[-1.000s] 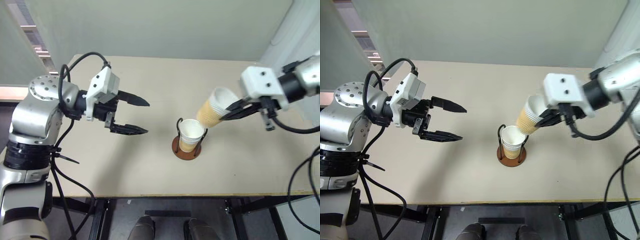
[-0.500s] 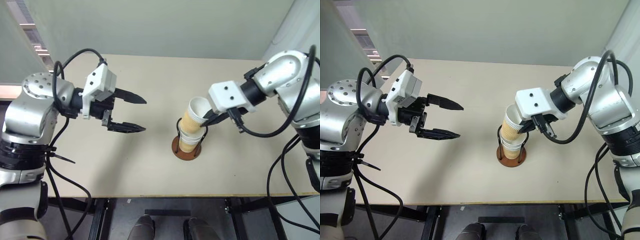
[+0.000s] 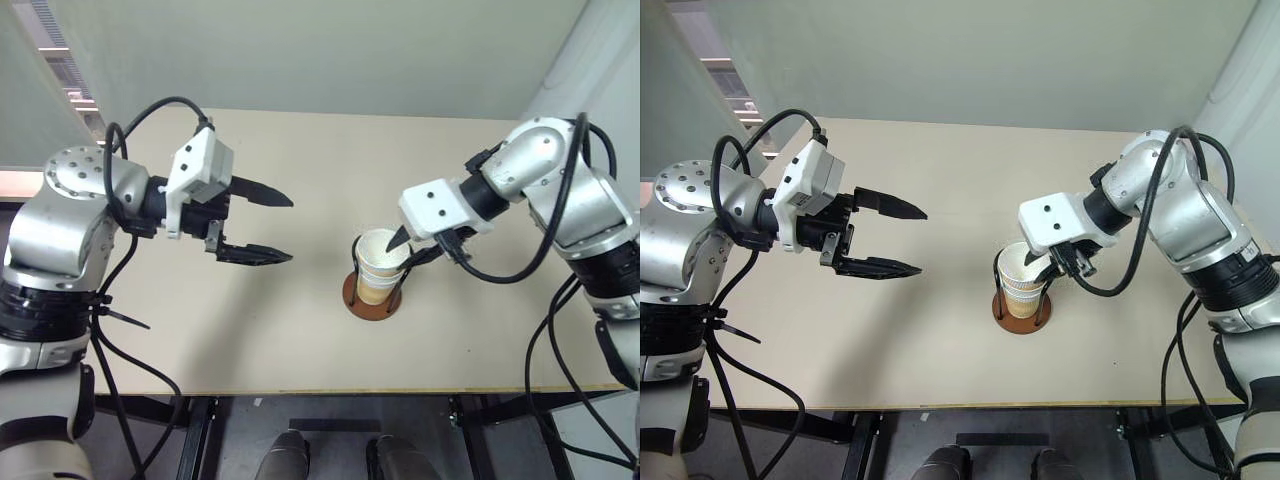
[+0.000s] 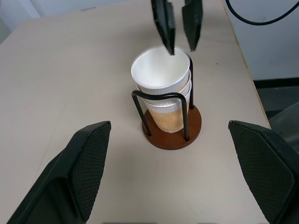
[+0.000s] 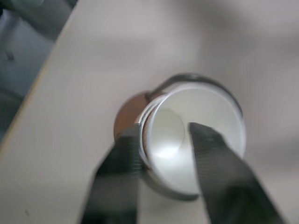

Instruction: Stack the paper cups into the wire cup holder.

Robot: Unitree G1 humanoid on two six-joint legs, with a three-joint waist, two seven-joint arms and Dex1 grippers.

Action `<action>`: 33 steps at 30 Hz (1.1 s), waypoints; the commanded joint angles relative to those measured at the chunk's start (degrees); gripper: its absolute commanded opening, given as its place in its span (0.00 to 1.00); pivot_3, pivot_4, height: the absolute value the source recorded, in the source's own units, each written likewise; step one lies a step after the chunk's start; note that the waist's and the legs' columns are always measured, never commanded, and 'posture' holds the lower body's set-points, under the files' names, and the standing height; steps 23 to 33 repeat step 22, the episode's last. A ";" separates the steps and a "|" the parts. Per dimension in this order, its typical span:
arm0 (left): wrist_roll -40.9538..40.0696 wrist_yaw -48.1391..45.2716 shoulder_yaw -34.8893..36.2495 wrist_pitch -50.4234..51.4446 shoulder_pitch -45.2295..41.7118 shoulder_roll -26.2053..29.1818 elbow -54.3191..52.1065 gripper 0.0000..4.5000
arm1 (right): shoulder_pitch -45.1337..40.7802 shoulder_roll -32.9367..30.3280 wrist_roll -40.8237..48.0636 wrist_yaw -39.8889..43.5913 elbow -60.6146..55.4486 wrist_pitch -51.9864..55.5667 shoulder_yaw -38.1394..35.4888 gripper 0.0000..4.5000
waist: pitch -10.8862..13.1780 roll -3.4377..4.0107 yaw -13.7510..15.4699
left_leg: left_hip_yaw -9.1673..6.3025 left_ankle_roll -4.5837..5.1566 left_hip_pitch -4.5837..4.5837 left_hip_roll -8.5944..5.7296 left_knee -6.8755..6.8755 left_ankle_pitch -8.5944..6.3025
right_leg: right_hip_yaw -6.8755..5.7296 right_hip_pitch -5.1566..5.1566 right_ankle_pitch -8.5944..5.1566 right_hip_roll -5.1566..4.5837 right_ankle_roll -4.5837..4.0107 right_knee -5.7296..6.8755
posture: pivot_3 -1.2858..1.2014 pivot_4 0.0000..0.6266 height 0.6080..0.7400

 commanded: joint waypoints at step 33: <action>-3.76 14.39 20.56 9.77 12.66 10.23 -0.15 0.97 | 27.55 -9.41 16.22 -23.08 -8.13 20.85 -34.99 0.81 | 0.02 0.02 -0.70 | 0.36 -0.16 0.69 0.26 -0.23 0.14 | 0.26 0.32 -0.04 0.22 -0.11 0.20 | 0.52 0.24 1.00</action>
